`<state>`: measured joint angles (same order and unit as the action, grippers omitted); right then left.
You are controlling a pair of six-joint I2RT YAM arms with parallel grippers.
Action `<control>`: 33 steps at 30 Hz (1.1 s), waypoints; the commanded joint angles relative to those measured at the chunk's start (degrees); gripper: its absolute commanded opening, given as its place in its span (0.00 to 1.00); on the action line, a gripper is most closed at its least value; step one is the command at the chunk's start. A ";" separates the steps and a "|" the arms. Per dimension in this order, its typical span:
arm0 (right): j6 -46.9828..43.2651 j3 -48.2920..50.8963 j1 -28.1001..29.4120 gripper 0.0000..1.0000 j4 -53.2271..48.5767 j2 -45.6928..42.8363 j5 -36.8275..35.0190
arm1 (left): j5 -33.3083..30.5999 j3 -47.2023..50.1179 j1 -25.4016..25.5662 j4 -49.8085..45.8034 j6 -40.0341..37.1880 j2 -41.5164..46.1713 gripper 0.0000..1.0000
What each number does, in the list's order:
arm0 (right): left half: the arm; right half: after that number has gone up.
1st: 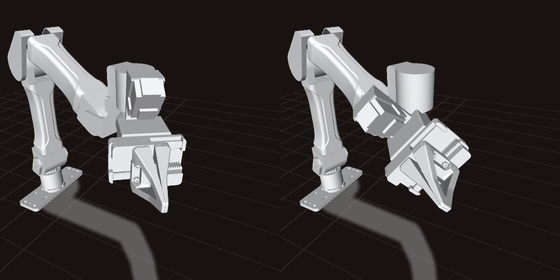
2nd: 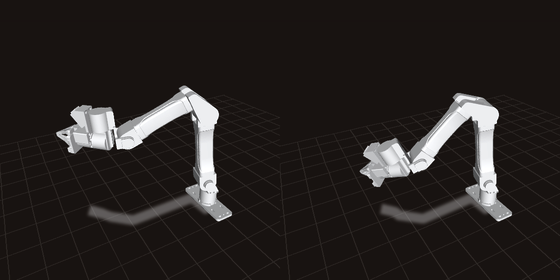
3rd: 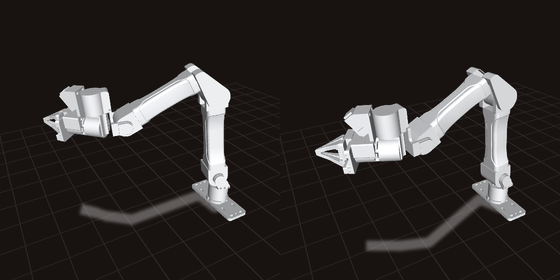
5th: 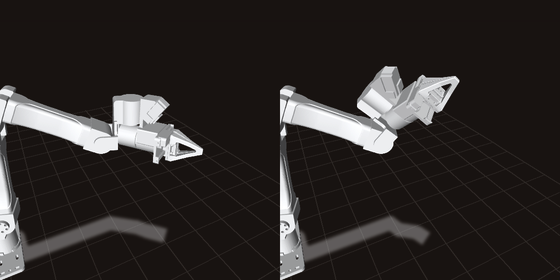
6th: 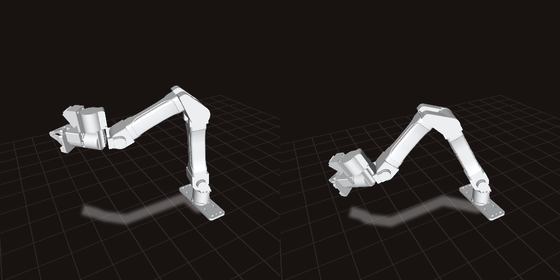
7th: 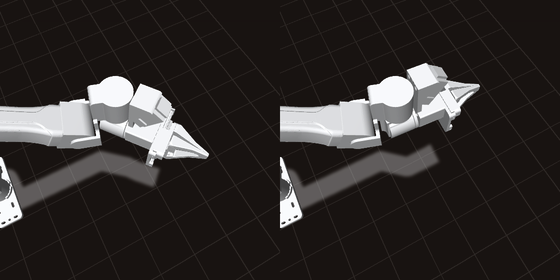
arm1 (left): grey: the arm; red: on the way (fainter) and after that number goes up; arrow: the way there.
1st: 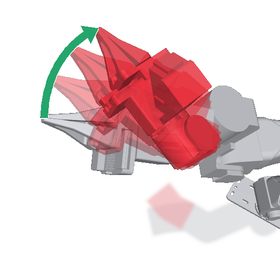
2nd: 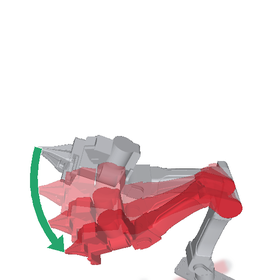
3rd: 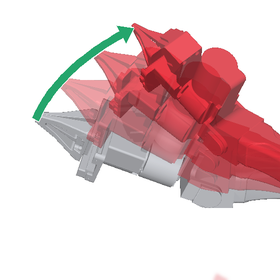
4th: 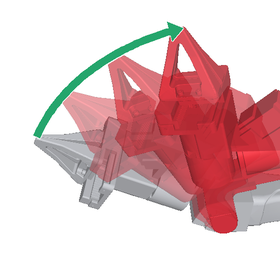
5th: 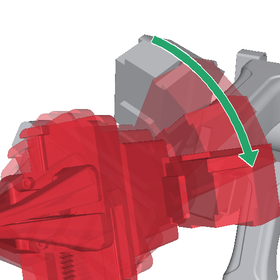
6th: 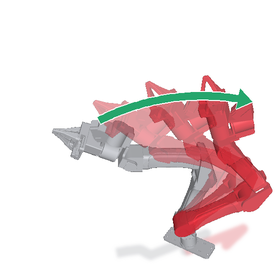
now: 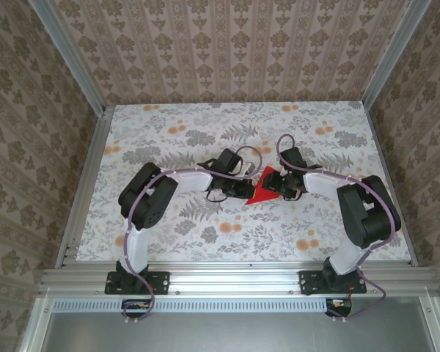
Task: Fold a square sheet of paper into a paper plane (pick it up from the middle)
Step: Fourth fold the wing at the center of the table.
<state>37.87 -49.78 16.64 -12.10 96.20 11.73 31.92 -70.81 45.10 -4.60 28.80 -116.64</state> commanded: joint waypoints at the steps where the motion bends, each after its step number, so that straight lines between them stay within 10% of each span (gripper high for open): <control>1: 0.69 -1.38 -0.29 0.54 -2.77 2.82 -2.76 | 0.61 -1.30 -0.55 -2.50 1.19 -2.05 0.00; 33: 5.83 -3.51 -0.20 0.59 -11.11 10.54 -7.12 | -0.32 0.31 -3.09 -0.74 7.41 -2.78 0.01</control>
<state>42.13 -55.66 16.75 -15.31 101.27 10.66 31.99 -71.61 42.87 -3.97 35.11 -118.45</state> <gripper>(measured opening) 0.591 0.046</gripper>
